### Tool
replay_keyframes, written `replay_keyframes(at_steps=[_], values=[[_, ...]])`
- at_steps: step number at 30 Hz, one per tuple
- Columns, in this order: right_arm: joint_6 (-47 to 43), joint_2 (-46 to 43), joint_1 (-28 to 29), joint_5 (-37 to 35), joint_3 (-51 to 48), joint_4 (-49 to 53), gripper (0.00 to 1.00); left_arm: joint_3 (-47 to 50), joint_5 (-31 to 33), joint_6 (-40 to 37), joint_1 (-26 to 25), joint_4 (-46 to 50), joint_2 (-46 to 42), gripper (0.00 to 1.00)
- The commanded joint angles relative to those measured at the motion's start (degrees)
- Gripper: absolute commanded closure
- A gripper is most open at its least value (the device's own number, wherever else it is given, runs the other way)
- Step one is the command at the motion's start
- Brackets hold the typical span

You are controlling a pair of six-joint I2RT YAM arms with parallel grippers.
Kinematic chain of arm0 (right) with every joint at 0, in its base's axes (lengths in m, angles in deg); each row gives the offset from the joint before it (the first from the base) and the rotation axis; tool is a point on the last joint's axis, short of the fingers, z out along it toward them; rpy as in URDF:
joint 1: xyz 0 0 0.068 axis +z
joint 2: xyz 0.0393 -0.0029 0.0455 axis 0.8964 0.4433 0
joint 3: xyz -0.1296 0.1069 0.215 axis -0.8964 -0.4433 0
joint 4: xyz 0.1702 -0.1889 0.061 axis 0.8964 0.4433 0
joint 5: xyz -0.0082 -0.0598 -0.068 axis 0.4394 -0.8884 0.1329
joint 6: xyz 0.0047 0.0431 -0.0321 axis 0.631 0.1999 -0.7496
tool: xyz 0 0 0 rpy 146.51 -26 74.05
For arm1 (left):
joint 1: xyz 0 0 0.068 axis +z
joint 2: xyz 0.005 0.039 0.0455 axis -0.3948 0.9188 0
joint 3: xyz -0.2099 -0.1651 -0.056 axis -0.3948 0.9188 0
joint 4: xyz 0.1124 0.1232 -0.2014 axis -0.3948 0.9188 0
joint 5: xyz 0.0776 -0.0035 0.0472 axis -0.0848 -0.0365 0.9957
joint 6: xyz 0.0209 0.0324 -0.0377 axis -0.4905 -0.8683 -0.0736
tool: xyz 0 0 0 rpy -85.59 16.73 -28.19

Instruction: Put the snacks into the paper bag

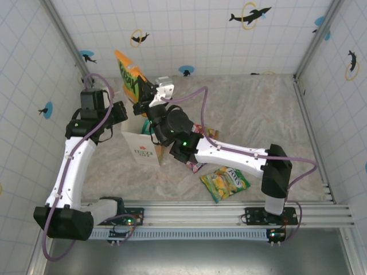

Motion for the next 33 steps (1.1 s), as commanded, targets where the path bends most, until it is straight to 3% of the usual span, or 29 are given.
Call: replay_keyframes(at_steps=[1, 11, 12, 14, 15, 19, 23, 28, 33], values=[[2.5, 0.5, 0.1, -4.6, -1.4, -2.6, 1.00, 0.1, -0.7, 0.1, -0.2, -1.4, -1.1, 1.00], [4.2, 1.0, 0.2, -6.8, -4.1, -2.9, 0.98, -0.3, 0.0, -0.3, -0.2, -0.9, -1.0, 1.00], [4.5, 1.0, 0.1, -6.6, -4.1, -2.5, 0.92, -0.3, 0.2, -0.4, -0.2, -0.9, -1.0, 1.00], [5.2, 0.6, 0.2, -5.4, -4.0, -0.9, 0.68, -0.3, 0.2, -0.4, -0.2, -0.9, -0.9, 1.00], [5.5, 0.4, 0.2, -5.1, -3.9, 0.1, 0.62, -0.3, 0.4, -0.5, -0.2, -0.9, -0.9, 1.00], [5.1, -1.8, 0.2, -4.9, -5.6, 1.0, 0.51, -0.4, 0.4, -0.6, -0.2, -0.9, -0.7, 1.00], [3.9, -5.7, 0.3, -4.4, -9.6, 1.4, 0.51, -0.5, 1.1, -0.9, -0.2, -0.6, -0.7, 1.00], [6.9, -10.3, -0.3, -2.2, -9.8, 16.8, 0.51, -0.6, 1.1, -1.1, -0.2, -0.5, -0.3, 1.00], [19.6, -14.8, -4.6, 5.2, -8.6, 39.0, 0.50, -0.8, 1.5, -1.3, -0.2, -0.1, -0.2, 1.00]])
